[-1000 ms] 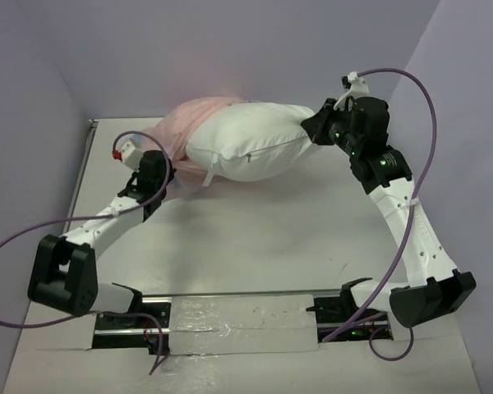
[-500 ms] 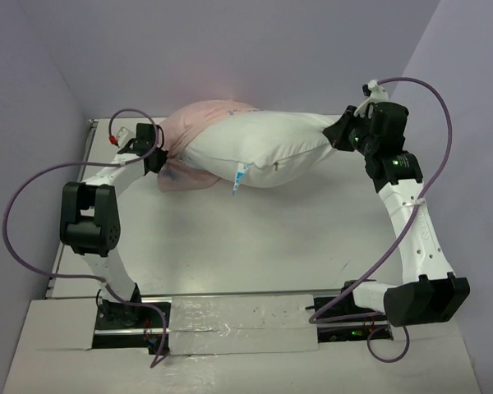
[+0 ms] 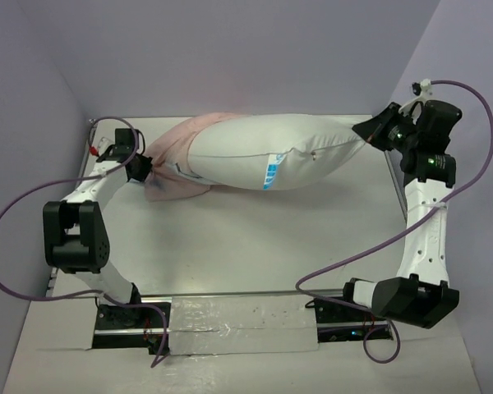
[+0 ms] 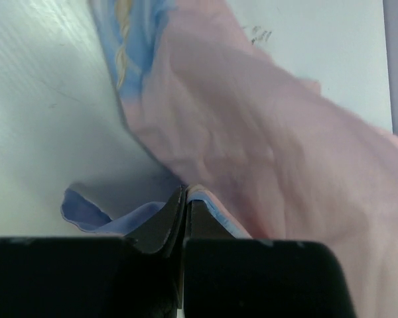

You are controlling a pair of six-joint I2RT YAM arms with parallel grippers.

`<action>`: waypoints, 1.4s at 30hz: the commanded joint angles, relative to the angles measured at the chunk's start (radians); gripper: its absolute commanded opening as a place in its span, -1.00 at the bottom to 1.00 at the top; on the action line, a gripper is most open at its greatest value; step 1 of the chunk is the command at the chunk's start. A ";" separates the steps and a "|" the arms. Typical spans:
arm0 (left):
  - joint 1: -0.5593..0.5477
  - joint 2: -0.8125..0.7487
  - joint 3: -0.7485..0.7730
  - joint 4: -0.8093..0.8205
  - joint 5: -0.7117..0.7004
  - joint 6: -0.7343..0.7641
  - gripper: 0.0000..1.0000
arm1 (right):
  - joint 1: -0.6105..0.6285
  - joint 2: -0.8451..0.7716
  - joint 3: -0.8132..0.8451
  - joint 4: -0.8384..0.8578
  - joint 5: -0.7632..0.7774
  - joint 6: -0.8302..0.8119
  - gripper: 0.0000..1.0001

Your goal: Remove the pillowcase from the pillow

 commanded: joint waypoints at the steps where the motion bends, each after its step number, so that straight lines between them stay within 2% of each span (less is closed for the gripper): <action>1: 0.199 -0.043 -0.060 -0.081 -0.413 0.028 -1.00 | -0.182 -0.008 0.181 0.234 0.232 0.015 -1.00; 3: 0.222 -0.053 -0.050 -0.112 -0.449 0.021 -1.00 | -0.186 0.000 0.216 0.229 0.274 0.020 -1.00; 7: 0.292 -0.063 -0.054 -0.172 -0.469 0.007 -1.00 | -0.229 0.020 0.273 0.223 0.253 0.035 -1.00; 10: 0.331 -0.089 -0.085 -0.140 -0.464 0.030 -1.00 | -0.234 0.024 0.308 0.208 0.279 0.035 -1.00; 16: 0.421 -0.097 -0.076 -0.183 -0.470 0.053 -1.00 | -0.291 0.069 0.428 0.158 0.331 0.055 -1.00; 22: 0.478 -0.125 -0.100 -0.143 -0.447 0.087 -1.00 | -0.312 0.112 0.603 0.137 0.326 0.081 -1.00; 27: 0.495 -0.117 -0.085 -0.160 -0.450 0.099 -1.00 | -0.315 0.119 0.669 0.187 0.340 0.115 -1.00; 31: 0.512 -0.120 -0.079 -0.164 -0.447 0.116 -1.00 | -0.317 0.164 0.776 0.203 0.287 0.144 -1.00; 32: 0.512 -0.126 -0.080 -0.160 -0.437 0.128 -1.00 | -0.317 0.161 0.760 0.256 0.160 0.153 -1.00; 33: 0.500 -0.158 -0.088 -0.143 -0.370 0.146 -1.00 | -0.300 0.144 0.711 0.317 0.082 0.173 -1.00; 34: 0.490 -0.183 -0.118 -0.081 -0.319 0.200 -1.00 | -0.277 0.073 0.534 0.403 0.012 0.210 -1.00; 35: 0.466 -0.209 -0.137 -0.042 -0.212 0.221 -0.99 | -0.242 0.031 0.447 0.501 -0.041 0.210 -1.00; 36: 0.451 -0.274 -0.174 0.001 -0.170 0.264 -1.00 | -0.148 -0.032 0.390 0.491 -0.040 0.133 -1.00; 38: 0.370 -0.336 -0.191 0.067 -0.134 0.289 -0.99 | -0.035 -0.071 0.286 0.392 -0.027 0.025 -1.00; 40: 0.304 -0.416 -0.189 0.070 -0.157 0.312 -1.00 | 0.121 -0.057 0.284 0.306 -0.075 -0.107 -1.00; 41: 0.241 -0.439 -0.191 0.072 -0.165 0.318 -1.00 | 0.166 -0.043 0.299 0.202 -0.091 -0.145 -1.00; 42: 0.213 -0.474 -0.194 0.077 -0.167 0.341 -1.00 | 0.216 -0.030 0.308 0.150 -0.099 -0.191 -0.88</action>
